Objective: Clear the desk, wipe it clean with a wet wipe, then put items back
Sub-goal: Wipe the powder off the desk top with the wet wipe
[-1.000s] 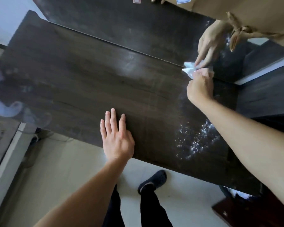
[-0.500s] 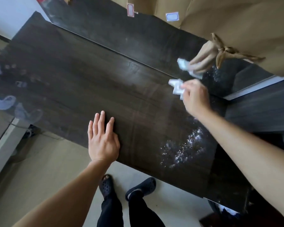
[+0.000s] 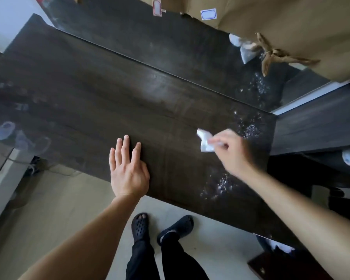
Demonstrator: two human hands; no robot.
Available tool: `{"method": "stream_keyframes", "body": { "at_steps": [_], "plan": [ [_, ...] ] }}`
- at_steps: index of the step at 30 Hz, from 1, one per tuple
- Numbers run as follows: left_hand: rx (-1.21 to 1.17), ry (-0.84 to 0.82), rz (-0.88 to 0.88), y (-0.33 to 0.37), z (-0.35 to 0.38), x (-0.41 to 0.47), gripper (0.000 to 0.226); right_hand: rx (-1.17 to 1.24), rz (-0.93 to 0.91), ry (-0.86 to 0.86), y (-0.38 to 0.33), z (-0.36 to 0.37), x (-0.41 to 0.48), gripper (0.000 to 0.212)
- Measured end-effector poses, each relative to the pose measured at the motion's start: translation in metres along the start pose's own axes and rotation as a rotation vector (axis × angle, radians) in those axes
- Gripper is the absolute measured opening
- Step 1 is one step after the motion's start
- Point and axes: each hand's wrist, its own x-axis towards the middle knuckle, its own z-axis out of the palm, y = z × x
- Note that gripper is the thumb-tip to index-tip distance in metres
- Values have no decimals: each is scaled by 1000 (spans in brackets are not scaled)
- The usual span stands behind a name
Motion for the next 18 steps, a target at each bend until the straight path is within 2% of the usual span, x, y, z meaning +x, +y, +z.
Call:
{"method": "stream_keyframes", "body": {
  "at_steps": [2,4,5,7,10,13,15,16,18],
  "plan": [
    [-1,11,12,0,0,0,47,-103,156,133,9,-11,44,29],
    [-2,14,20,0,1,-1,47,-162,255,168,19,-3,55,30],
    [-1,11,24,-1,1,-1,48,-191,263,176,19,7,45,30],
    [0,2,26,-2,2,-1,48,-205,136,164,10,32,2,28],
    [2,-27,20,-4,2,-2,48,-150,-32,-8,1,51,-92,26],
    [3,-58,9,-2,1,-2,49,-91,17,-252,5,44,-157,28],
    [4,-67,14,-3,1,-1,49,-78,91,-339,3,28,-161,26],
    [6,-71,14,-3,1,-1,49,-74,116,-318,0,20,-150,20],
    [1,-78,9,-3,1,0,50,-83,126,-129,-7,9,-109,13]
  ]
}}
